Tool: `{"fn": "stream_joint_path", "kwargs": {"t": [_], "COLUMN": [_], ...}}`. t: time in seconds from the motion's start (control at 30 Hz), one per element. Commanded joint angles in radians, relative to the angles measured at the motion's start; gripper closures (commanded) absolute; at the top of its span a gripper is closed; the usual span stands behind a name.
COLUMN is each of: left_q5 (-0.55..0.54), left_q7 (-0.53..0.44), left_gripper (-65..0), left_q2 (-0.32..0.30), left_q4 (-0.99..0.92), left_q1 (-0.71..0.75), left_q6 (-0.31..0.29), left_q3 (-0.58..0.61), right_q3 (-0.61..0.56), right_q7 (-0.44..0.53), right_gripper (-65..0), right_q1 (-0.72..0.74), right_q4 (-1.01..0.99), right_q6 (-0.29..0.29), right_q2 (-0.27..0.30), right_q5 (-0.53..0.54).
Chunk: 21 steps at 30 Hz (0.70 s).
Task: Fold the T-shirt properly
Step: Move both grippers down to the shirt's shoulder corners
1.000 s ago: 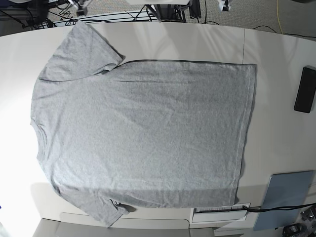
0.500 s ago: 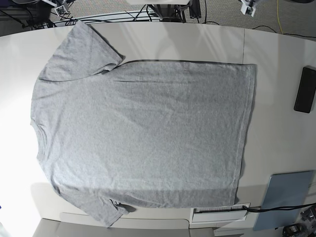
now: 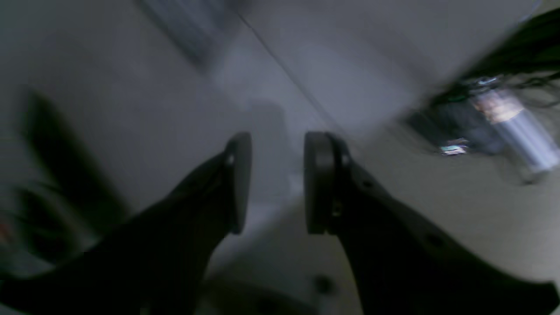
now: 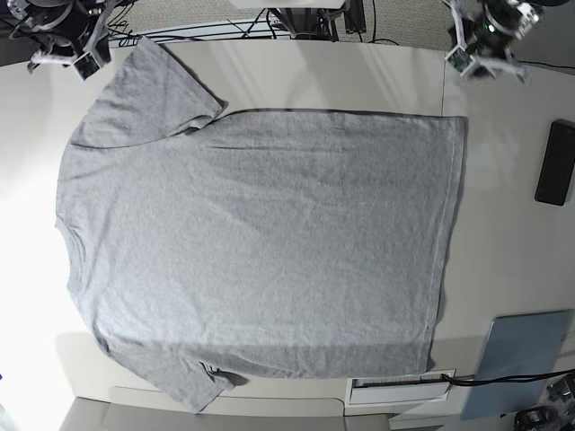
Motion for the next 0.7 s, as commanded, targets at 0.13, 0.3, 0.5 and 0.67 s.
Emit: {"fn": "stream_joint_path", "kwargs": {"t": [0.13,0.3,0.5,0.67], "left_q5": [0.034,0.034,0.099,0.174], "left_q7": [-0.096,-0.194,-0.192,-0.191], "left_gripper": [-23.5,-31.1,-31.2,-31.2], "left_q2": [-0.095,-0.114,-0.113,-0.113], "left_q4": [0.005,-0.085,-0.199,-0.277], "left_q1": [-0.094,-0.206,-0.347,-0.438], "left_q6": [-0.121,-0.198,-0.188,-0.089], "left_q3": [-0.006,0.018,0.174,0.291], "right_q3": [0.011,0.011,0.011,0.011], "right_q7": [-0.016,-0.051,-0.047,-0.047], "right_gripper": [-8.7,-8.7,-8.6,-8.6], "right_q1": [0.037,0.069,0.076,0.076], "right_q4": [0.038,0.038,0.038,0.038], "right_q6": [-0.001,-0.002,-0.002,-0.001], "right_q2": [0.008,0.008,0.008,0.008], "right_q5": [-0.050,-0.050,-0.051,-0.051]}}
